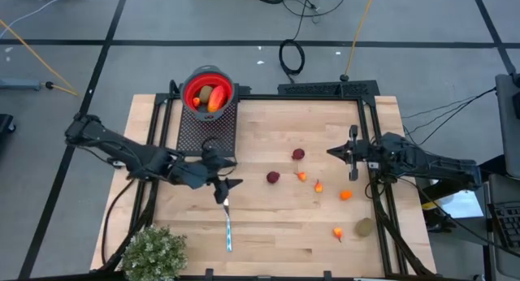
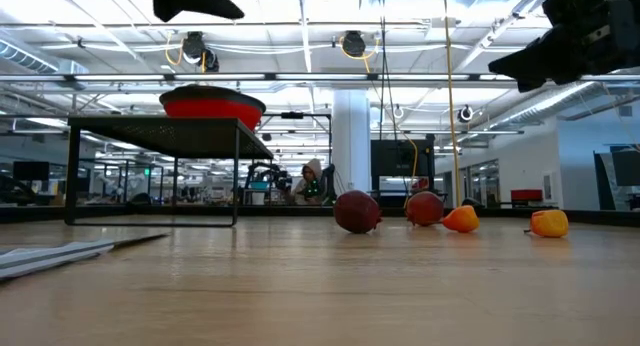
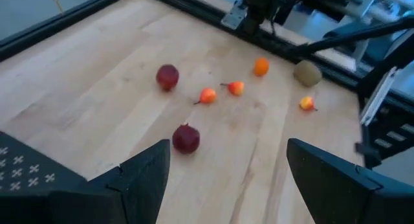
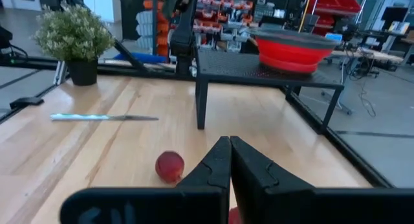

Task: Pick & Place Fruit
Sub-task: Put the pomegranate into the red strainer bowl on the shelf

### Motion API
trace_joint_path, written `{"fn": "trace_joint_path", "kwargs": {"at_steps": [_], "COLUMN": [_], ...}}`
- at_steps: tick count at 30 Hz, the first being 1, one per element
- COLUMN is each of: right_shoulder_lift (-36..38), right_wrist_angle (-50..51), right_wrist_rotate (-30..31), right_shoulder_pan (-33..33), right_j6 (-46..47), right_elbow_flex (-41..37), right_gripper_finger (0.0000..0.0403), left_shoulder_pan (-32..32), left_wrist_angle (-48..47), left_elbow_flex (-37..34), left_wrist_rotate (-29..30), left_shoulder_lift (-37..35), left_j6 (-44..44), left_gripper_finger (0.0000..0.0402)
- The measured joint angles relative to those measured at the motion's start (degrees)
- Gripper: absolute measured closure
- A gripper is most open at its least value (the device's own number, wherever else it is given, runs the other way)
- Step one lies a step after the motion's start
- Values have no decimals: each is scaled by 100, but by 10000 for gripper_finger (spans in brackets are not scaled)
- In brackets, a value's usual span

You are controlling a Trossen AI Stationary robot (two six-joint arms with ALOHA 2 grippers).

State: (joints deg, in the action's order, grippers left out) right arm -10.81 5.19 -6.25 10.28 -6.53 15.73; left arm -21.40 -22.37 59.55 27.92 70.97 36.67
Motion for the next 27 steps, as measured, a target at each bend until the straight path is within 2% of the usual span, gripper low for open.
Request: {"fn": "trace_joint_path", "kwargs": {"at_steps": [19,27], "right_shoulder_lift": [-1973,-2756], "right_wrist_angle": [-2155,-2165], "right_wrist_rotate": [36,158], "right_shoulder_pan": [-133,-315], "right_j6": [506,496], "right_elbow_flex": [5,627], "right_gripper_finger": [403,403], "left_shoulder_pan": [-5,-5], "left_wrist_angle": [347,368], "left_elbow_flex": [-1714,-2201], "left_wrist_rotate": [-413,-547], "left_shoulder_lift": [-2118,-2848], "left_j6": [-668,-1074], "left_gripper_finger": [92,92]}}
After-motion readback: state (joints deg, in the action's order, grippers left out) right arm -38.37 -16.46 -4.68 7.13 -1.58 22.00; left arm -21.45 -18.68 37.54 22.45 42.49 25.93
